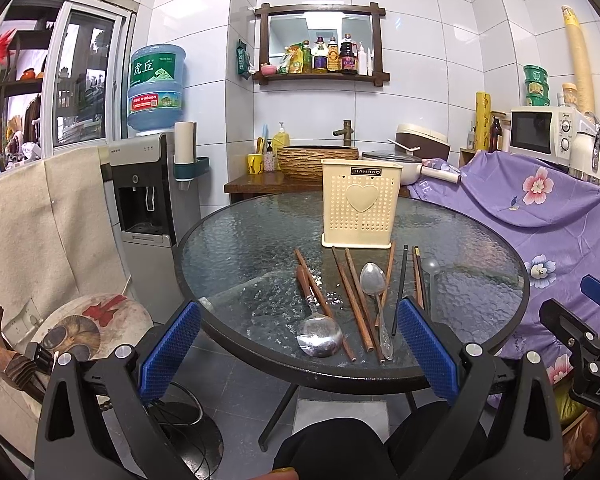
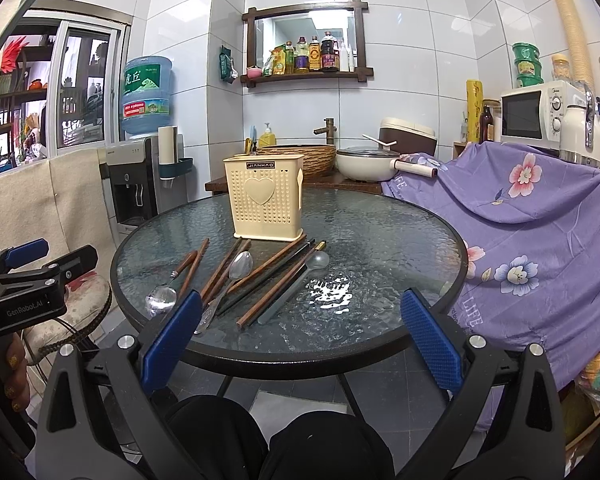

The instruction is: Organize utensils

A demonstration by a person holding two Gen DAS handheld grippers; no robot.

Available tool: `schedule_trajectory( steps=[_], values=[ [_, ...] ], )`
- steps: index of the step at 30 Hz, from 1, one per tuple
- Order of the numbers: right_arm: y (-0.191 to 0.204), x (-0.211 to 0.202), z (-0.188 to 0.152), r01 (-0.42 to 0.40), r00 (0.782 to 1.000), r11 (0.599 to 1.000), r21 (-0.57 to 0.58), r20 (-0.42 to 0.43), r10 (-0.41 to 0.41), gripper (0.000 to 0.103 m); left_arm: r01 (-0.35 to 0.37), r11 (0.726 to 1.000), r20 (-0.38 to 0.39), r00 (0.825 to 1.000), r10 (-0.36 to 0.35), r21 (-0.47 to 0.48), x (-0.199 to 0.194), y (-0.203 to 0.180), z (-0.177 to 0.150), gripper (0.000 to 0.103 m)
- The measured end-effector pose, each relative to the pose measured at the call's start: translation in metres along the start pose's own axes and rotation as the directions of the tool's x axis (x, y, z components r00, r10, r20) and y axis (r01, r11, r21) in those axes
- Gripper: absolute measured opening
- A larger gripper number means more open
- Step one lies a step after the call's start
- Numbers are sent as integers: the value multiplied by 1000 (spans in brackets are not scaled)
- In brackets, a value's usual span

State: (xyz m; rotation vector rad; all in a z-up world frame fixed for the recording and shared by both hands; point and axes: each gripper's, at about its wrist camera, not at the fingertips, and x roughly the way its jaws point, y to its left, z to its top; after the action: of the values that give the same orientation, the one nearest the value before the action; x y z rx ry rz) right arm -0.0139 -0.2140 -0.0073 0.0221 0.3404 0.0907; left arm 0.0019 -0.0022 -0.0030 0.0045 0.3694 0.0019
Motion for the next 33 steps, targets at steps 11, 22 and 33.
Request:
schedule_trajectory(
  steps=[11,22,33],
  values=[
    [0,0,-1,-1,1000,1000,-1,-2,1,98,-2,1000,-3,1000,2,3,0,0,-2,97],
    [1,3,-5,3,1000,1000,-2,-9,-3,98,-7,1000,-40,999,7,16,11,4,-6,97],
    [-13,57,-22,29,983,1000,10,-183,-27,98,8,999,-165,986,0,50,63,17,-6,97]
  ],
)
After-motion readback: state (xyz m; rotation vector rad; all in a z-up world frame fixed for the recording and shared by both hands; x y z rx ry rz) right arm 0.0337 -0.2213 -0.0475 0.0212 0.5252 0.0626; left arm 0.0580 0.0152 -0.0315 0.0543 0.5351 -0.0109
